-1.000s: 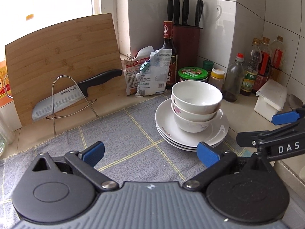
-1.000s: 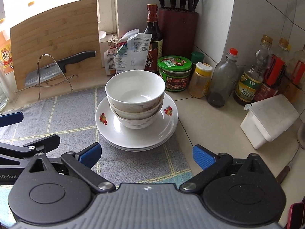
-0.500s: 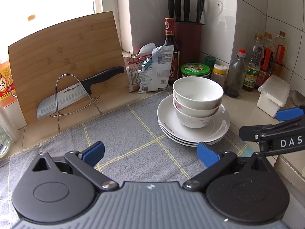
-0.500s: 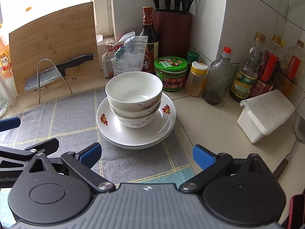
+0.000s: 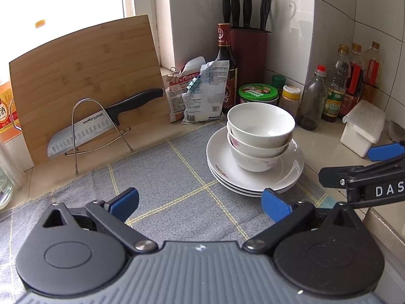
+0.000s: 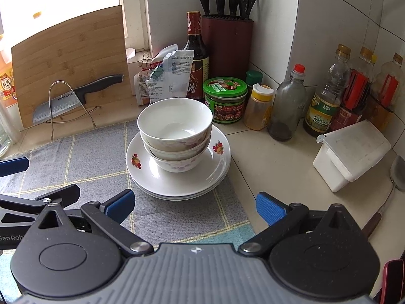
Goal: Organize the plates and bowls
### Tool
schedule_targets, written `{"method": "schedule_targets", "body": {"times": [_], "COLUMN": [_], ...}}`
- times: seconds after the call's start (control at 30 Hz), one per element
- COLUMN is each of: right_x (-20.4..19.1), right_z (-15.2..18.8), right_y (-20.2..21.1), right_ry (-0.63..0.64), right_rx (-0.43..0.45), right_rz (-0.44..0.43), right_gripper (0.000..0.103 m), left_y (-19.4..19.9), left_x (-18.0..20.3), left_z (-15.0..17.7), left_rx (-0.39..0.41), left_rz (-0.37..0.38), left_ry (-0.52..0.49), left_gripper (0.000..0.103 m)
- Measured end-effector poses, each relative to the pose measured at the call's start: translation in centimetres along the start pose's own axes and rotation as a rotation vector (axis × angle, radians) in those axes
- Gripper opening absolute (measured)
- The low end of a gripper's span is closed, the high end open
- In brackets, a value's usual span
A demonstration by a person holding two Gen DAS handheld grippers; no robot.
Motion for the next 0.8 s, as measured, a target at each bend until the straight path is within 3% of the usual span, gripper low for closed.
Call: {"method": "schedule_targets", "body": {"times": [0.8], "right_x": [0.04], "right_z": [-0.39], "right_y": [0.08], "right_ry": [0.011], "right_rx": [0.002], "right_rz": [-0.001], "right_gripper": [0.103], "left_y": [-0.21], "left_x": [0.0], "left_z": [-0.11], "left_rx": [0.0], "left_rz": [-0.002], "left_ry": [0.004], "left_gripper": [0.102]}}
Point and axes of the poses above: each gripper's, at about its wrist camera, not at the fingertips, and y roughly against the way its jaws point, x to its right, z to its underside, the point moved 3 cm from there along -y, roughly the way its jaws point, and after that the axes turned 15 degrees about -y, right-handed, at the moved point
